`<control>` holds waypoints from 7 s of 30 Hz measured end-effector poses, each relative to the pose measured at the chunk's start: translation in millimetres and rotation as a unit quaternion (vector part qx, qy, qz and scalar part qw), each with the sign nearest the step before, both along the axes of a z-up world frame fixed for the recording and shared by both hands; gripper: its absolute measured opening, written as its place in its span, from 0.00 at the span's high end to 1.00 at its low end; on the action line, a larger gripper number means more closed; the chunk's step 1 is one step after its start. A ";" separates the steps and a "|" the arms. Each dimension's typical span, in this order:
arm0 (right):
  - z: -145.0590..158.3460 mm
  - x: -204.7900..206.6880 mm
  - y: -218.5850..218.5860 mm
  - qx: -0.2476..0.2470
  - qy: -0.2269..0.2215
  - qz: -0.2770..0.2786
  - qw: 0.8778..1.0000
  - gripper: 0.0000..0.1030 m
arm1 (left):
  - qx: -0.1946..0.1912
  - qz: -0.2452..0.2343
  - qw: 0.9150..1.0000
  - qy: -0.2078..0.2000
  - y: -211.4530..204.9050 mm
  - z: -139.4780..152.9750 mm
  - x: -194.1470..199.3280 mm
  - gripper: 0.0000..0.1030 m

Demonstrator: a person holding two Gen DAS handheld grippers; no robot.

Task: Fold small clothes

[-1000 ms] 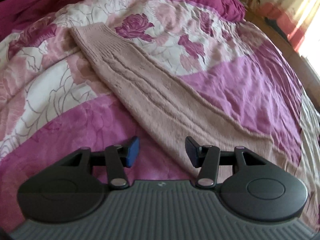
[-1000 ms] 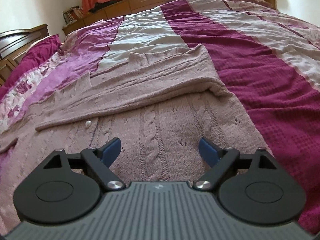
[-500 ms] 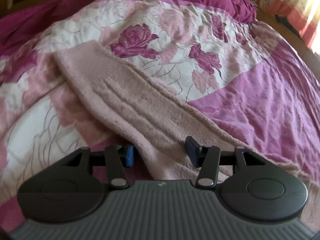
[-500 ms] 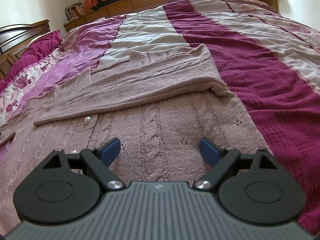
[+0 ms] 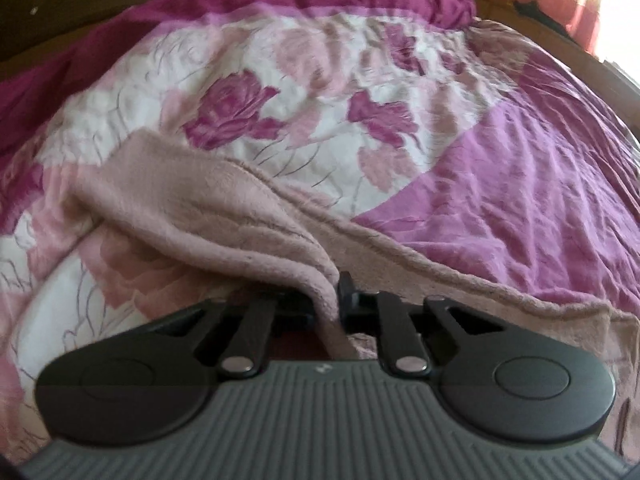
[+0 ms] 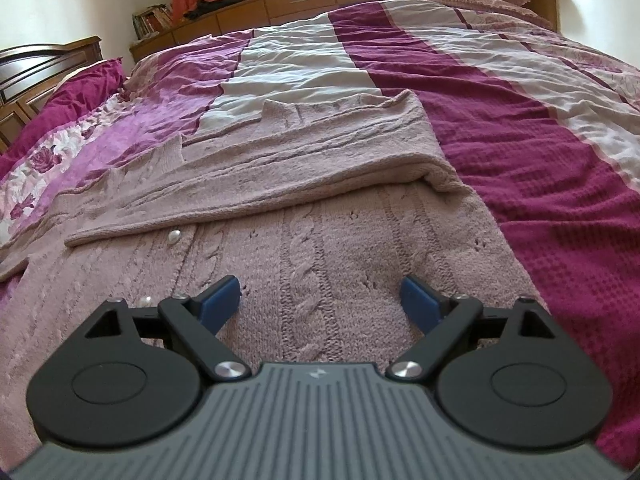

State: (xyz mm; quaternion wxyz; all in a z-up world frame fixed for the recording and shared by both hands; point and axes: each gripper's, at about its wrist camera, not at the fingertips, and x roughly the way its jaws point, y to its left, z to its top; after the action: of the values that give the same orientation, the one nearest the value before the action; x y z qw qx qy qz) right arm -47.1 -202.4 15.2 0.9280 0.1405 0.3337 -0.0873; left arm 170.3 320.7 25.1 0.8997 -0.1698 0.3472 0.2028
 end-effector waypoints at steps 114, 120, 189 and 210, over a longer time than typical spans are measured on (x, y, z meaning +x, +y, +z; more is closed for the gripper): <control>48.8 66.5 56.7 0.204 0.038 0.128 0.970 0.11 | 0.055 -0.260 0.962 0.064 -189.2 24.2 -128.9 0.49; 52.4 95.1 88.8 0.211 0.059 0.159 0.963 0.11 | 0.044 -0.250 0.965 0.065 -180.4 18.6 -128.4 0.49; 72.8 177.2 97.4 -0.045 0.031 0.182 0.982 0.55 | 0.093 -0.258 0.961 0.031 -210.6 -15.2 -69.6 0.37; 23.0 183.1 186.6 -0.078 0.025 0.276 0.958 0.53 | 0.090 -0.251 0.963 0.025 -210.2 -21.3 -70.4 0.35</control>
State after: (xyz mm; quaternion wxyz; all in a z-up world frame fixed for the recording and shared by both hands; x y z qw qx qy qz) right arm 136.0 -15.8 38.2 0.9155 -0.0321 0.3747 0.1431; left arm 99.9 110.5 3.9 0.9244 0.0092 0.3812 0.0047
